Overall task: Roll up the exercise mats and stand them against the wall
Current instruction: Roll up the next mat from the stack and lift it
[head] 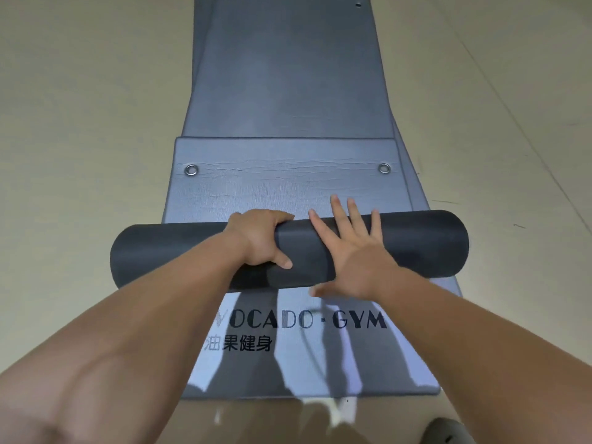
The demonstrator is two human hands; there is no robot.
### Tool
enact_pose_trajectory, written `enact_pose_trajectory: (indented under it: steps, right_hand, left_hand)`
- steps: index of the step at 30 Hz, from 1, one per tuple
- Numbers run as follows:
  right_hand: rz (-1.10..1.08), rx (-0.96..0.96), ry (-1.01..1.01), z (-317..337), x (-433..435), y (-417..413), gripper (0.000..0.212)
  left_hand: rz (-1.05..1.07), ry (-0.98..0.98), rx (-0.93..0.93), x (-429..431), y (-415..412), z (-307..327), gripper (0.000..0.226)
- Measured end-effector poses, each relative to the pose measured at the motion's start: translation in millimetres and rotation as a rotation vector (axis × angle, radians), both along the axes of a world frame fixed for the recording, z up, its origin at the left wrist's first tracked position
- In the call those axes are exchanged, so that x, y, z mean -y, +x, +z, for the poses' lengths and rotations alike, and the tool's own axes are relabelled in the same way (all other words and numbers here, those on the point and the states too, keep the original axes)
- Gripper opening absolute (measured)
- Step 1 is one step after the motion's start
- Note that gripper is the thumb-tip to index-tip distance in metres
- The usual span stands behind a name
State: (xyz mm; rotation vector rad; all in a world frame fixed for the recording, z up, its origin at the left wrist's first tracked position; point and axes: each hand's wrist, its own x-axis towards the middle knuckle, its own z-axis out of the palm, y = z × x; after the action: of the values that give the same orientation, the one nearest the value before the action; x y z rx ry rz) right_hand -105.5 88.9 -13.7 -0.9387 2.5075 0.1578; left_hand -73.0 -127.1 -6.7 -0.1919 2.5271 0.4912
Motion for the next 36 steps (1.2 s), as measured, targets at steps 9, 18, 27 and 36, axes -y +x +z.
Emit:
enact_pose_trajectory:
  steps: [9,18,27,36]
  right_hand:
    - [-0.193,-0.123,0.064,-31.0,26.4,-6.5,0.163]
    - [-0.086,0.174,0.058,-16.5,56.9,-110.1,0.146]
    - [0.023,-0.237,0.019,-40.3,32.3,-93.2,0.143]
    - [-0.047,-0.226,0.055,-30.2,68.5,-154.8,0.146]
  left_hand:
    - [0.093,-0.358,-0.529,-14.6,13.2,-16.3,0.09]
    - [0.033,-0.301,-0.191,-30.3,6.8,-50.4,0.13]
    - [-0.078,-0.206,0.065,35.6,-114.4,-20.6,0.138]
    - [-0.033,-0.268,-0.24,17.4,-97.0,-24.6,0.098]
